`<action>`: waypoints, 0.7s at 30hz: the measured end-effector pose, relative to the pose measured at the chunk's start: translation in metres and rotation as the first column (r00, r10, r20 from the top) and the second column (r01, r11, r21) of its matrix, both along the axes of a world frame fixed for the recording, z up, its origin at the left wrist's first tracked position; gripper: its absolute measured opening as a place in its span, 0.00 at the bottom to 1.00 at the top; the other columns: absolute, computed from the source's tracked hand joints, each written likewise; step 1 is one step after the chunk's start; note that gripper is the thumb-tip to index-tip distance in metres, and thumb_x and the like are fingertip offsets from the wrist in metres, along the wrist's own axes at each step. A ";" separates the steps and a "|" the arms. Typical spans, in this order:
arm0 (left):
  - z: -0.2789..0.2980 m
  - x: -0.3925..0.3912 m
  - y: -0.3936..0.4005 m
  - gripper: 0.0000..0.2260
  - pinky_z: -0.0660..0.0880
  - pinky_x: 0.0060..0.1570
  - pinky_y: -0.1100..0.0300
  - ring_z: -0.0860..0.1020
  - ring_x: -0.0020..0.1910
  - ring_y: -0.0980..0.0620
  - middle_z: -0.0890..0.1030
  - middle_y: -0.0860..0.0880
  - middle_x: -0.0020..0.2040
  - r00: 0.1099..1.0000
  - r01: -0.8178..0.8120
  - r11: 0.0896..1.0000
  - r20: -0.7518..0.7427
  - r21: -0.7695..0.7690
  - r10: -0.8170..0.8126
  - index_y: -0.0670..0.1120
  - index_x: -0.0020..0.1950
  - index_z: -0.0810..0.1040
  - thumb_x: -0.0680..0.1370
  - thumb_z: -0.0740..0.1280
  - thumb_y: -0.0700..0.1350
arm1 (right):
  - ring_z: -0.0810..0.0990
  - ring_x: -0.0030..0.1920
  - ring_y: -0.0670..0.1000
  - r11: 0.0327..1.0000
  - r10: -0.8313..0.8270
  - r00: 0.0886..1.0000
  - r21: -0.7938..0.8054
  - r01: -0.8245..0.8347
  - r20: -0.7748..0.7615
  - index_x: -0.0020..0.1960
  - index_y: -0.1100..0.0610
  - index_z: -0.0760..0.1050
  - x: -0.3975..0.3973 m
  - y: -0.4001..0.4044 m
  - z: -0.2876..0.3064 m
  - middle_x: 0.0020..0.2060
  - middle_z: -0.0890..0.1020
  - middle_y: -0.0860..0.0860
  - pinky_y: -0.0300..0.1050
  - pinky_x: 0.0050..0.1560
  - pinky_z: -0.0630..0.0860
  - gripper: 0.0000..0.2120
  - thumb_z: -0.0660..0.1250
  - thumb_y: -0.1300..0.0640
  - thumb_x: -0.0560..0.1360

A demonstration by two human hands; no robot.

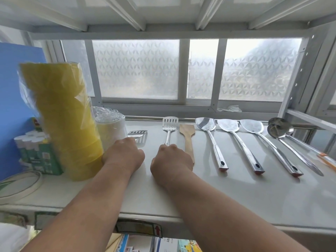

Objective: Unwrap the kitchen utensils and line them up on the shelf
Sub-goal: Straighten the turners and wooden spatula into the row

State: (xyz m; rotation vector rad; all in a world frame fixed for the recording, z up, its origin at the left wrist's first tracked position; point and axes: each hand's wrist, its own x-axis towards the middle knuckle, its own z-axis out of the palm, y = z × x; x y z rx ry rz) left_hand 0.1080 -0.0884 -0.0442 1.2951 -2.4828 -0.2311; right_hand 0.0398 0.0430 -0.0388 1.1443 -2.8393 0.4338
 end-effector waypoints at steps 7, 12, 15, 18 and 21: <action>-0.001 -0.002 -0.002 0.17 0.79 0.59 0.49 0.80 0.60 0.39 0.79 0.42 0.62 1.000 -0.006 1.000 0.012 -0.003 0.006 0.50 0.63 0.80 0.76 0.62 0.48 | 0.80 0.60 0.58 1.000 -0.007 1.000 0.010 0.007 -0.002 0.67 0.55 0.72 -0.001 -0.001 -0.002 0.61 0.74 0.54 0.50 0.45 0.68 0.17 0.57 0.53 0.79; -0.002 -0.002 -0.002 0.17 0.79 0.60 0.49 0.80 0.62 0.41 0.79 0.43 0.63 0.999 -0.019 1.000 0.043 -0.002 0.020 0.51 0.65 0.78 0.77 0.62 0.47 | 0.80 0.56 0.60 0.995 -0.011 0.999 -0.101 0.015 0.040 0.70 0.53 0.64 0.005 0.004 -0.004 0.63 0.68 0.55 0.51 0.43 0.67 0.21 0.55 0.48 0.80; 0.006 0.000 0.010 0.17 0.78 0.61 0.49 0.80 0.65 0.41 0.78 0.43 0.67 0.996 -0.025 0.999 0.090 -0.028 0.028 0.49 0.68 0.76 0.79 0.61 0.44 | 0.81 0.55 0.60 0.982 0.022 1.000 -0.188 -0.022 -0.001 0.75 0.53 0.59 0.017 0.016 0.004 0.69 0.65 0.56 0.51 0.43 0.68 0.26 0.56 0.48 0.79; 0.015 0.008 0.020 0.17 0.79 0.61 0.47 0.80 0.64 0.39 0.80 0.41 0.65 1.000 0.017 1.000 0.019 -0.016 -0.017 0.47 0.67 0.76 0.79 0.61 0.42 | 0.80 0.56 0.60 0.939 0.179 0.982 -0.287 -0.188 -0.060 0.73 0.52 0.62 0.030 0.029 0.009 0.66 0.70 0.55 0.51 0.45 0.72 0.24 0.58 0.49 0.78; 0.027 0.016 0.027 0.12 0.75 0.51 0.50 0.80 0.57 0.36 0.83 0.39 0.56 0.959 0.073 0.997 -0.274 -0.005 -0.071 0.43 0.60 0.79 0.78 0.61 0.40 | 0.80 0.54 0.52 0.860 0.355 0.928 -0.428 -0.276 0.114 0.73 0.47 0.66 0.044 0.044 0.008 0.53 0.81 0.51 0.52 0.55 0.77 0.25 0.59 0.45 0.77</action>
